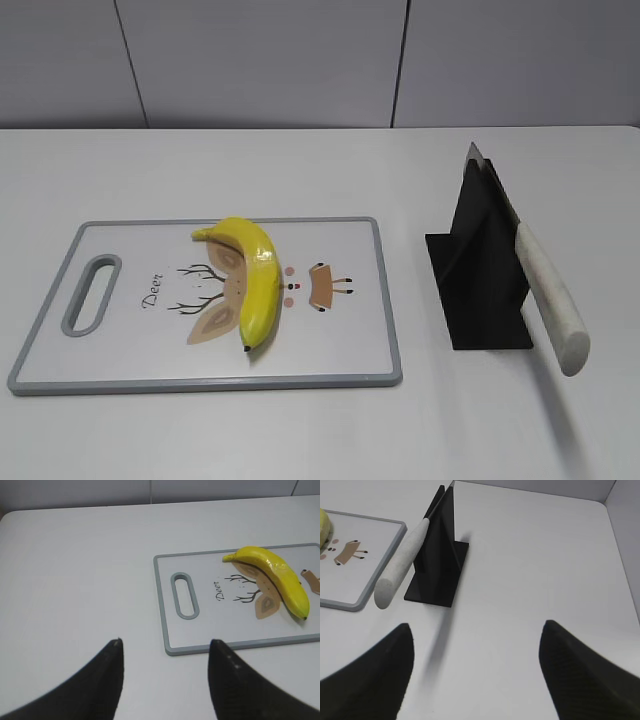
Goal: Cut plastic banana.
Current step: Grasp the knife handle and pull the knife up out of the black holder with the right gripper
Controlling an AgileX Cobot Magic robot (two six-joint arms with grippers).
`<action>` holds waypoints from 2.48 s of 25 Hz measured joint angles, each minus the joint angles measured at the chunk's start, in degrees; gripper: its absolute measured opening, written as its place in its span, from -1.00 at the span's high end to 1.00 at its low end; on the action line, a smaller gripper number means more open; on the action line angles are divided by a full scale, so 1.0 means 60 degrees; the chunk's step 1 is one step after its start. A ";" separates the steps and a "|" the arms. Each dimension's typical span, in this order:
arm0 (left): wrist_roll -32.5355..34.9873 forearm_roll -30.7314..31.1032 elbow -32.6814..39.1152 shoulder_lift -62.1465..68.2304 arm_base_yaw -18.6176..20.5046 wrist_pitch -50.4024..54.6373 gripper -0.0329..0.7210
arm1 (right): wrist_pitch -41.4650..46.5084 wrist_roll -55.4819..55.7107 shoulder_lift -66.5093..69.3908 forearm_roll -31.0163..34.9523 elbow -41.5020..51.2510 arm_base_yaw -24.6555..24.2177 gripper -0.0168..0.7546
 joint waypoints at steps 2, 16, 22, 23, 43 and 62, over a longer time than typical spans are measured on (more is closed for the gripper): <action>0.0000 0.0000 0.0000 0.0000 0.0000 0.0000 -0.46 | 0.0000 0.0000 0.0000 0.0000 0.0000 0.0000 -0.57; 0.0000 0.0000 0.0000 -0.0008 0.0000 0.0000 -0.46 | -0.0008 0.0000 0.0000 0.0000 0.0000 0.0000 -0.57; 0.0000 0.0000 0.0000 -0.0008 0.0000 0.0000 -0.46 | -0.0008 0.0000 0.0000 0.0000 0.0000 0.0000 -0.57; 0.0000 0.0000 0.0000 -0.0008 0.0000 0.0000 -0.46 | -0.0008 0.0000 0.0000 0.0000 0.0000 0.0000 -0.57; 0.0000 0.0000 0.0000 -0.0008 0.0000 0.0000 -0.46 | -0.0151 0.0220 0.0000 0.0000 0.0000 0.0000 -0.57; 0.0000 0.0000 0.0000 -0.0008 0.0000 0.0000 -0.46 | 0.2174 0.0678 0.5423 0.0000 -0.2714 0.0000 -0.57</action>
